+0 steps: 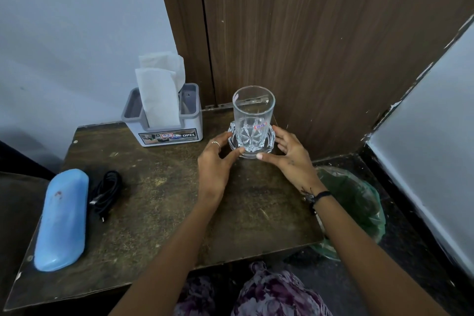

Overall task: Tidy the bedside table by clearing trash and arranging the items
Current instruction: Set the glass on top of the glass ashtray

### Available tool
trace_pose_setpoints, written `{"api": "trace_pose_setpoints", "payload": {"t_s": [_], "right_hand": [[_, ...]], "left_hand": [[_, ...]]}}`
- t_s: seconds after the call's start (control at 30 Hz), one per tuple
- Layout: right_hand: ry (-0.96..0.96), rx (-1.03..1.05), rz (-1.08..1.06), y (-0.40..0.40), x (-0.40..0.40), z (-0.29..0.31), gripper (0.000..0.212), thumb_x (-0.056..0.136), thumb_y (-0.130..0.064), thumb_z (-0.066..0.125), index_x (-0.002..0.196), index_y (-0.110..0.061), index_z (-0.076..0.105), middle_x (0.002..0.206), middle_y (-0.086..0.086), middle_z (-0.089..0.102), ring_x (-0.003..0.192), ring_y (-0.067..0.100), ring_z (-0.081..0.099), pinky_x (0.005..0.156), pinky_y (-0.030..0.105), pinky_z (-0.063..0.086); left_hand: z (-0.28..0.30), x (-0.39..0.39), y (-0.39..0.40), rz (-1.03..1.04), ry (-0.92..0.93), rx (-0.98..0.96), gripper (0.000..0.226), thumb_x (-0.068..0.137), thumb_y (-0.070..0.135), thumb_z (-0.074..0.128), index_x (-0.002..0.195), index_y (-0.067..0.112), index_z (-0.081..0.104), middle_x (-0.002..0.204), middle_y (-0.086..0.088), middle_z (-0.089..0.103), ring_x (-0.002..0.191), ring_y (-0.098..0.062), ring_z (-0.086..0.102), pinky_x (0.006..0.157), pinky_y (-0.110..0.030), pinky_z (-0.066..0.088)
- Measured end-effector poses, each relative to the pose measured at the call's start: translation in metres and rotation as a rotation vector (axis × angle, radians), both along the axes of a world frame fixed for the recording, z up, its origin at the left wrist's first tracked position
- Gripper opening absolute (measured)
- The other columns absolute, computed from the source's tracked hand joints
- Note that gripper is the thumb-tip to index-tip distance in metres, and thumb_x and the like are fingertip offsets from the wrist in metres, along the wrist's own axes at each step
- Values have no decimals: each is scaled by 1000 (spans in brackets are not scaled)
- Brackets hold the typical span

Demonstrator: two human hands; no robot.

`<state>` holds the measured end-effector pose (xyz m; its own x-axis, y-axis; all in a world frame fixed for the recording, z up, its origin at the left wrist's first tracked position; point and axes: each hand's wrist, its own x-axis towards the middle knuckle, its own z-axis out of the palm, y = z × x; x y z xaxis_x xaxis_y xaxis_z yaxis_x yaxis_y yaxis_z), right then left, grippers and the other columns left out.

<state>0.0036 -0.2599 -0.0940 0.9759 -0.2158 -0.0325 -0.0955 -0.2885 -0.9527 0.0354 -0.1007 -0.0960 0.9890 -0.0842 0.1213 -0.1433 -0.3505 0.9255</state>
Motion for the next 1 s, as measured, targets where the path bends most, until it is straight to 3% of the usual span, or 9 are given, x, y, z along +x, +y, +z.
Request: {"api": "trace_pose_setpoints", "payload": {"t_s": [0.23, 0.4, 0.63, 1.0], "right_hand": [[8, 0, 35, -5, 42, -2, 81, 73, -14, 78, 142, -14, 36, 144, 4, 39, 127, 11, 42, 107, 23, 30], [6, 8, 54, -8, 54, -4, 79, 72, -14, 79, 140, -16, 39, 143, 3, 41, 122, 8, 43, 107, 24, 30], [-7, -12, 54, -7, 54, -6, 77, 72, -16, 79, 138, -18, 41, 141, 2, 45, 119, 7, 44, 107, 24, 31], [-13, -13, 46, -5, 55, -7, 76, 71, -17, 79, 136, -20, 42, 140, 0, 46, 118, 8, 46, 102, 22, 30]], "left_hand": [[-3, 33, -4, 32, -47, 62, 49, 80, 23, 69, 127, 12, 55, 128, -5, 59, 117, -14, 54, 101, -35, 45], [-8, 39, -4, 68, -58, 61, 47, 81, 25, 67, 126, 15, 56, 129, -4, 59, 117, -15, 53, 100, -33, 45], [-10, 38, -3, 66, -48, 21, 31, 81, 24, 67, 110, 14, 63, 124, -4, 60, 115, -16, 54, 97, -28, 44], [-10, 39, -3, 62, -23, -14, 33, 83, 22, 66, 114, 14, 60, 126, -4, 59, 117, -17, 53, 96, -25, 41]]}}
